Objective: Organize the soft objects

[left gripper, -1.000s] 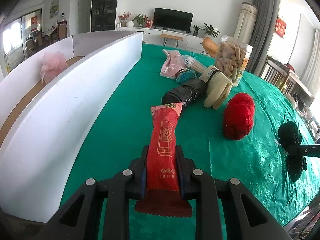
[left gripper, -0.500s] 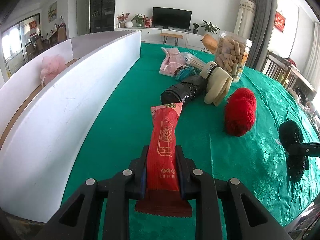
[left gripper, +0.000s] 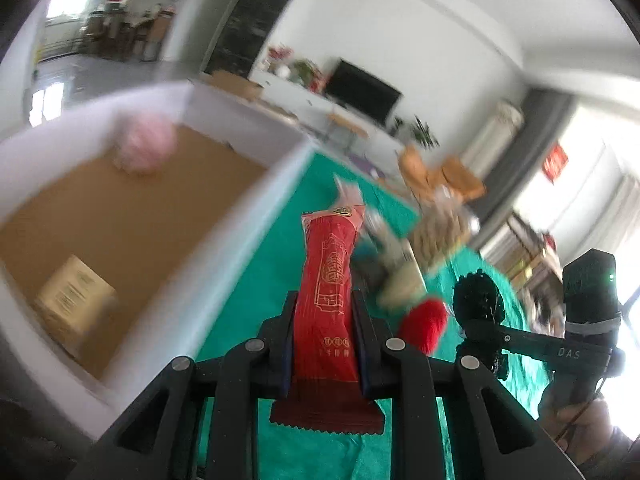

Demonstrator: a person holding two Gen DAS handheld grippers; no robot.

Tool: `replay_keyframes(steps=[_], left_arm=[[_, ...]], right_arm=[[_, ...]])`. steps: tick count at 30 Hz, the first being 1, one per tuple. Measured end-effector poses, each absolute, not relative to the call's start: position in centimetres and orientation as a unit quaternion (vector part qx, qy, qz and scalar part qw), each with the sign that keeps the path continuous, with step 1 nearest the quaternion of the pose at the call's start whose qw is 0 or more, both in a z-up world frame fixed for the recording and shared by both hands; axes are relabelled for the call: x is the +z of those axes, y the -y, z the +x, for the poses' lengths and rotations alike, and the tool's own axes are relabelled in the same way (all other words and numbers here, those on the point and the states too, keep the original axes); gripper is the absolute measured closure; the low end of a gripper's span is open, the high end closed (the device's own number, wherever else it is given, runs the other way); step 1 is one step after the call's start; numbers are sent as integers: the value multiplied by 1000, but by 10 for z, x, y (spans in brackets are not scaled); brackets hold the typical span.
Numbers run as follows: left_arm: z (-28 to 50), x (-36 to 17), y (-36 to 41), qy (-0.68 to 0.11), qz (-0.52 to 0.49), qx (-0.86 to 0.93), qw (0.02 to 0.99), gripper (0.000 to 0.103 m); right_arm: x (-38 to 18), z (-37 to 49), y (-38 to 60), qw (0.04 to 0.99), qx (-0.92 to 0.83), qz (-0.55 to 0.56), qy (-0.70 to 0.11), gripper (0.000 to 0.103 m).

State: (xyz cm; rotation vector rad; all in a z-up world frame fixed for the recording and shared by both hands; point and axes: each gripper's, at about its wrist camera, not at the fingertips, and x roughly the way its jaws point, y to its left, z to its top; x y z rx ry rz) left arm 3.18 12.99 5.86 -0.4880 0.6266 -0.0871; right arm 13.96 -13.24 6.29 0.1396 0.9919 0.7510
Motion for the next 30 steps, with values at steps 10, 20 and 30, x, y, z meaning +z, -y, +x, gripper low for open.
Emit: replay_keyframes(steps=[10,20,30], left_arm=[[38,82,-257,-333,-185,145,913,47],[0,77,-215,-313,-158,135,927,12],[38,23,-20,-404,-67,-73,909,7]], right_arm=[[124,155,-70,768,475,64,-424,29],[91,146,5,842,367,4,-394,29],[-21,91,221,889,122,-70,-435,29]])
